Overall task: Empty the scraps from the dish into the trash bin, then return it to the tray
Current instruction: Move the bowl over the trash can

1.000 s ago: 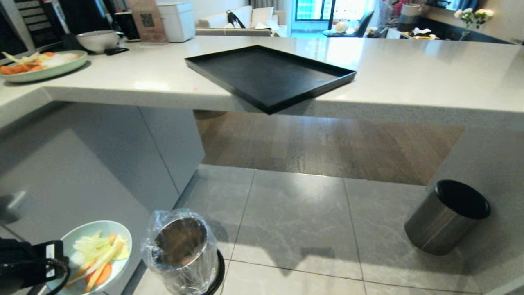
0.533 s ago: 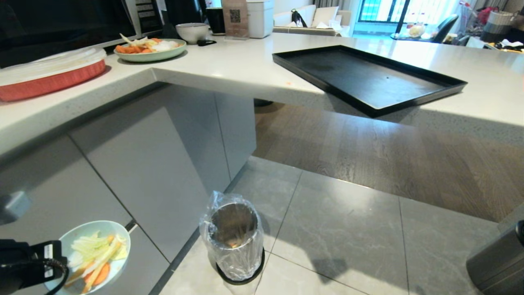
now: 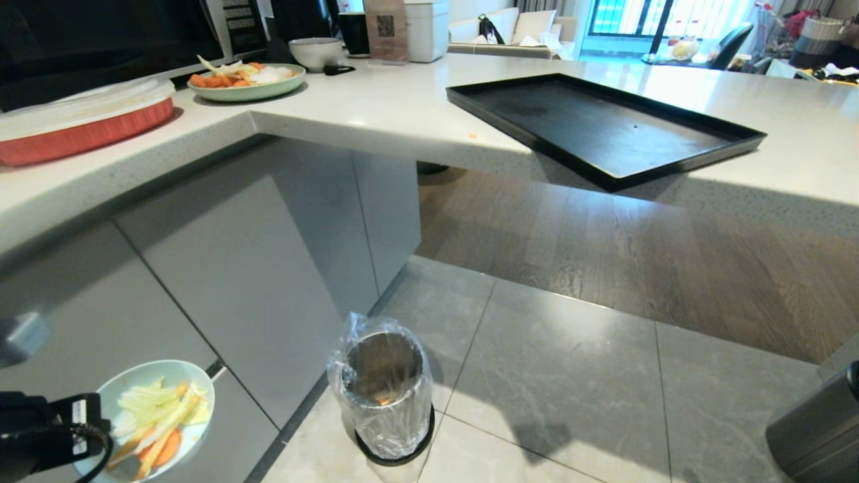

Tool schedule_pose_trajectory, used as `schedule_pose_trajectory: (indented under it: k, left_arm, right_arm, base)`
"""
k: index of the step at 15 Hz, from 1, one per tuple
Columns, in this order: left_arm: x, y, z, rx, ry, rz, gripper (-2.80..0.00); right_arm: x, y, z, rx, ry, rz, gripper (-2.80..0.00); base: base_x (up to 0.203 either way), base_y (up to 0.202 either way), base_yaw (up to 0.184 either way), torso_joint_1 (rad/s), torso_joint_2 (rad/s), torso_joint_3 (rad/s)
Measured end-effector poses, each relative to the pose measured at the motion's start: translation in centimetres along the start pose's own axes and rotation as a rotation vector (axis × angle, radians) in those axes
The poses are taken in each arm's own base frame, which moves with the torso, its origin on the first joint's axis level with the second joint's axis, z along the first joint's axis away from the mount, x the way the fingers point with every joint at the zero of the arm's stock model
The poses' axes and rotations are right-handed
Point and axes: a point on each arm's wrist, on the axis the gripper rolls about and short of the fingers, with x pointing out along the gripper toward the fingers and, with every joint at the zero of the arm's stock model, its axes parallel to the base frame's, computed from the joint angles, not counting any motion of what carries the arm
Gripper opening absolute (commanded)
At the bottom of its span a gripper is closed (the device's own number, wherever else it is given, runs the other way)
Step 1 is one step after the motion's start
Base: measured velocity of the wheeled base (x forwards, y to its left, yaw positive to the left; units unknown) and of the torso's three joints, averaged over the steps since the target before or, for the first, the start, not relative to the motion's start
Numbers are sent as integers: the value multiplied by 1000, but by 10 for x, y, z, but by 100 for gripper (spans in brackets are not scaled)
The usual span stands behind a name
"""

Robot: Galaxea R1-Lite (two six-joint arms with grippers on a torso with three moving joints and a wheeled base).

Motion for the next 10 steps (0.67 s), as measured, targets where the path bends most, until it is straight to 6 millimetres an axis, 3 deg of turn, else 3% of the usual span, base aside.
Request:
schedule_pose_trajectory:
  k: [10]
  left_arm:
    - [-1,2,-7,-19,3,5,-280]
  right_arm:
    - [0,0,0,0,0,0,-280]
  base:
    - [0,0,0,0,0,0]
